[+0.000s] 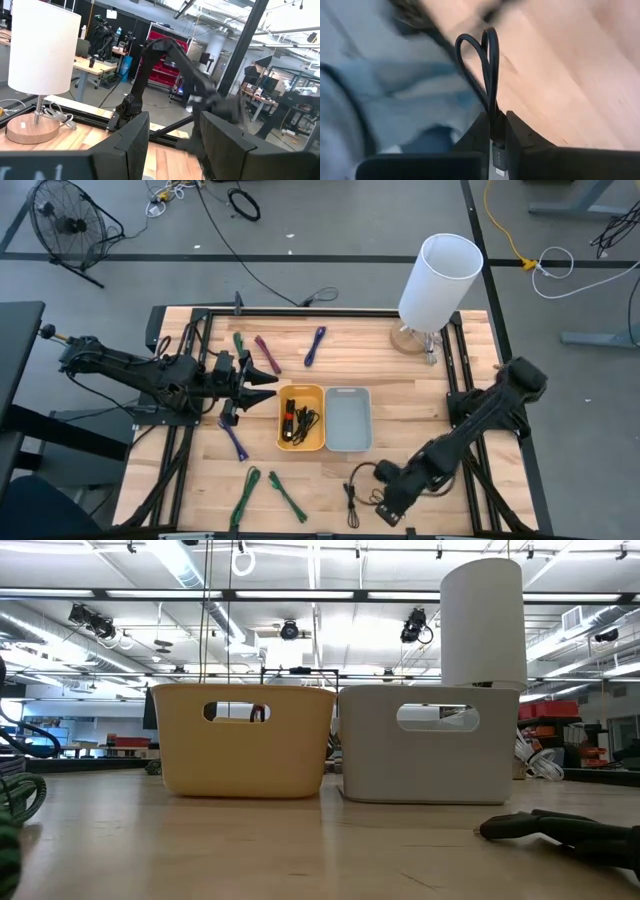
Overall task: Pick & Place USB Port
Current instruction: Put the black charger cable into the yellow bin
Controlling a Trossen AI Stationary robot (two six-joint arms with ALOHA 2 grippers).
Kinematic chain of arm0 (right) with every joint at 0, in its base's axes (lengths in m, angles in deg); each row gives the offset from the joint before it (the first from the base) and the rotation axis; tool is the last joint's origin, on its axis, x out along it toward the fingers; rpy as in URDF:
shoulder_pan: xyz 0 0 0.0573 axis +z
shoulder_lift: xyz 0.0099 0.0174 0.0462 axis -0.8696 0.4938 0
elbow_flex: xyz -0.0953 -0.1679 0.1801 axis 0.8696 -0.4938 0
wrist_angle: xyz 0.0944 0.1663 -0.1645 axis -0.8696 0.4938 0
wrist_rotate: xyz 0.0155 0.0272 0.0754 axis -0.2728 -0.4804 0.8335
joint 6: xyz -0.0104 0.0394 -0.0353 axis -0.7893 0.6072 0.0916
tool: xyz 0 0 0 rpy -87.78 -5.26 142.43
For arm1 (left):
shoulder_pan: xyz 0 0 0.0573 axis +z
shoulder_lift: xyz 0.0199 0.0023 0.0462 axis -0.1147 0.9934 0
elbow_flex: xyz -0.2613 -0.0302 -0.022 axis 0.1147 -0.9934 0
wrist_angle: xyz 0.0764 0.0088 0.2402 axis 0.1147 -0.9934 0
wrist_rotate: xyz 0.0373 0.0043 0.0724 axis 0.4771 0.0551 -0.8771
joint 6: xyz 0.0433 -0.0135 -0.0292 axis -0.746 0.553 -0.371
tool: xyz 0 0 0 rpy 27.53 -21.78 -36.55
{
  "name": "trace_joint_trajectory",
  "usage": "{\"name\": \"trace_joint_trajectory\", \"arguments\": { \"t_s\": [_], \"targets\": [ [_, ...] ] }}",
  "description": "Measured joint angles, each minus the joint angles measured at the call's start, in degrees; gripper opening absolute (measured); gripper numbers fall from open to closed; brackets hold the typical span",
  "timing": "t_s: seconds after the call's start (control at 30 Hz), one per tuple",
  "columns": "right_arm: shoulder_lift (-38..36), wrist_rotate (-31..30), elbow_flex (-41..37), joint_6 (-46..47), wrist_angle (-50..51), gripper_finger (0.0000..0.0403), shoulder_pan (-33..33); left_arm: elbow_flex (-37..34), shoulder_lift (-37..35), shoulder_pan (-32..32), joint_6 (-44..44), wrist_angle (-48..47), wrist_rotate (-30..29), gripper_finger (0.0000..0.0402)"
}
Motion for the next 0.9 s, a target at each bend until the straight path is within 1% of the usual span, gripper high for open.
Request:
{"name": "trace_joint_trajectory", "arguments": {
  "t_s": [0.07,0.2,0.33,0.4,0.43,0.5,0.57,0.73,0.9],
  "targets": [
    [-4.09,-5.26,0.35,-1.09,-0.23,0.002,-0.92,0.0,-0.02,0.0,-0.08,0.0,-0.32,0.0181],
    [-10.8,-19.69,1.22,-5.95,-0.67,0.0019,-3.39,0.0,0.0,0.0,-0.08,0.02,-0.73,0.0181],
    [-15.71,-32.39,1.68,-16.6,-5.96,0.0016,-6.31,0.0,-0.01,0.0,0.14,0.09,-0.73,0.0181],
    [-17.1,-37.25,1.68,-23.97,-10.33,0.0015,-7.92,0.0,-0.01,-0.02,0.14,0.27,-0.73,0.0181],
    [-17.68,-38.55,1.68,-27.57,-12.52,0.0015,-9.04,0.0,0.0,0.0,0.15,0.32,-0.73,0.0181],
    [-18.42,-39.45,1.69,-34.1,-17.18,0.0015,-11.66,0.0,0.0,0.0,0.16,0.69,-0.75,0.0181],
    [-18.57,-38.84,1.71,-39.25,-21.39,0.0015,-14.41,0.0,-0.02,-0.02,0.25,1.07,-0.9,0.0181],
    [-17.73,-30.95,1.71,-48.28,-30.88,0.0015,-21.54,0.0,0.07,-0.02,1.3,1.39,-2.25,0.0181],
    [-15.5,-23.55,1.73,-52.94,-39.5,0.0015,-27.23,0.02,0.57,-0.02,1.41,1.36,-3.4,0.0181]
  ]
}}
